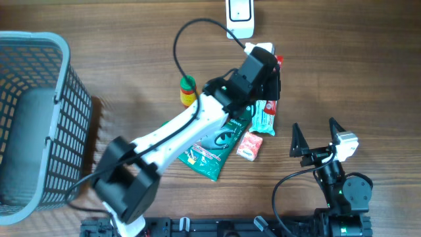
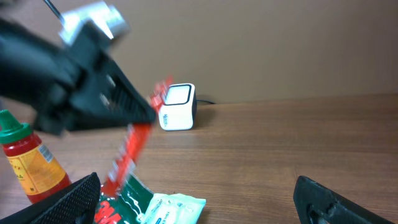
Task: Scan the item barcode
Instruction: 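Lift the red Nescafe 3in1 stick out and drop it right of the wipes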
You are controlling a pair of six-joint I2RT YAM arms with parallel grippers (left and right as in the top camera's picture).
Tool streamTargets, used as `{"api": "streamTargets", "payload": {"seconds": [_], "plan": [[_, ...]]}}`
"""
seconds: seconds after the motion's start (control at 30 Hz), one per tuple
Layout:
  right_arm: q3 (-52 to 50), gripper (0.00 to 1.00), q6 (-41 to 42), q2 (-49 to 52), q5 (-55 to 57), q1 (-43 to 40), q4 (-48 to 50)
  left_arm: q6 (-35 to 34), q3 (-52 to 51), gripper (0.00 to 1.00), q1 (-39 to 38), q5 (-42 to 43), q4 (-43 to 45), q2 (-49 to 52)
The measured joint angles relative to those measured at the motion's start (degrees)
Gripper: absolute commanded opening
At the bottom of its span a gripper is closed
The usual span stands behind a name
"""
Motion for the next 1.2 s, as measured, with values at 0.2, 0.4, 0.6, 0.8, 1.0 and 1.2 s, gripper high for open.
{"api": "streamTargets", "payload": {"seconds": [0.2,0.4,0.6,0.8,1.0,1.2], "plan": [[0.00,1.00,0.00,0.00,-0.02,0.00,0.00,-3.50,0.00,0.16,-2.21,2.82,0.63,7.43],[0.00,1.00,0.00,0.00,-0.02,0.00,0.00,-4.26,0.00,0.04,-4.15,3.06,0.63,8.79],[0.00,1.00,0.00,0.00,0.00,0.00,0.02,-7.58,0.00,0.04,-4.28,1.81,-0.22,10.99],[0.00,1.00,0.00,0.00,0.00,0.00,0.00,-0.94,-0.02,0.04,3.58,-1.27,-7.61,5.77],[0.00,1.00,0.00,0.00,-0.02,0.00,0.00,20.39,0.11,0.06,7.67,-12.11,2.47,-19.98],[0.00,1.00,0.00,0.00,-0.02,0.00,0.00,36.76,0.44,0.20,7.67,-23.45,-4.52,-32.39]]}}
